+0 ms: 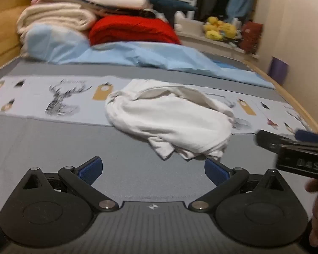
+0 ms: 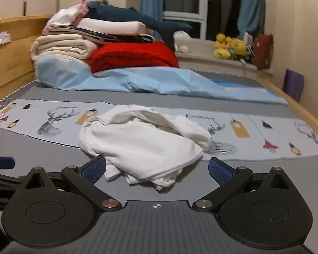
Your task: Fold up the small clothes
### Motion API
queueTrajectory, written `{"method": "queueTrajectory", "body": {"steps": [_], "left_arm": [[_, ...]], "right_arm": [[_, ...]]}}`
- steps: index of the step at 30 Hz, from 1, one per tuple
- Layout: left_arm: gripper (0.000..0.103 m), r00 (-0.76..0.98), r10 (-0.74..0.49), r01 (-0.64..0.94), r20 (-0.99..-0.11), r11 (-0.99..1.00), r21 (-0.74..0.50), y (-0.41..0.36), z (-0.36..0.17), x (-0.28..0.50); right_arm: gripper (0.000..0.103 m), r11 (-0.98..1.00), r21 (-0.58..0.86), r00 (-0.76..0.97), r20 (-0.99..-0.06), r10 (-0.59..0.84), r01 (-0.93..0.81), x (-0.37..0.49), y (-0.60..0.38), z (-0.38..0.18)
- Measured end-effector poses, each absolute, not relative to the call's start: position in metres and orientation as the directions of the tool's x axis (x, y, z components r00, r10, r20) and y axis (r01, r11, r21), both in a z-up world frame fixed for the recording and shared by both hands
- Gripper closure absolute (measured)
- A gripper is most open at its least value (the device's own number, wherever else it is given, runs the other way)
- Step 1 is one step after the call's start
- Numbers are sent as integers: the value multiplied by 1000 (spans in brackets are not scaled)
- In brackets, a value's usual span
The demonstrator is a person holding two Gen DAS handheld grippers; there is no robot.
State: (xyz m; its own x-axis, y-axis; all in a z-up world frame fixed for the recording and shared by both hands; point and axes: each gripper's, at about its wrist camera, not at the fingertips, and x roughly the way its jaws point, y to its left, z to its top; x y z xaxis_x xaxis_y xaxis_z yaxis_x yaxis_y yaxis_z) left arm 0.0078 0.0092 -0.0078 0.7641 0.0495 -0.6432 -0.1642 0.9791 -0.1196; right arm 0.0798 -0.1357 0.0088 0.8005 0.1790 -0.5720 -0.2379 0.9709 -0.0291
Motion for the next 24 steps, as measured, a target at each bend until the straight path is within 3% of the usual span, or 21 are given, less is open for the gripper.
{"method": "queueTrajectory", "body": {"steps": [24], "left_arm": [[1, 745, 46, -168, -665, 978, -121, 6, -14, 12]], "right_arm": [[6, 962, 21, 751, -620, 228, -274, 69, -156, 5]]}}
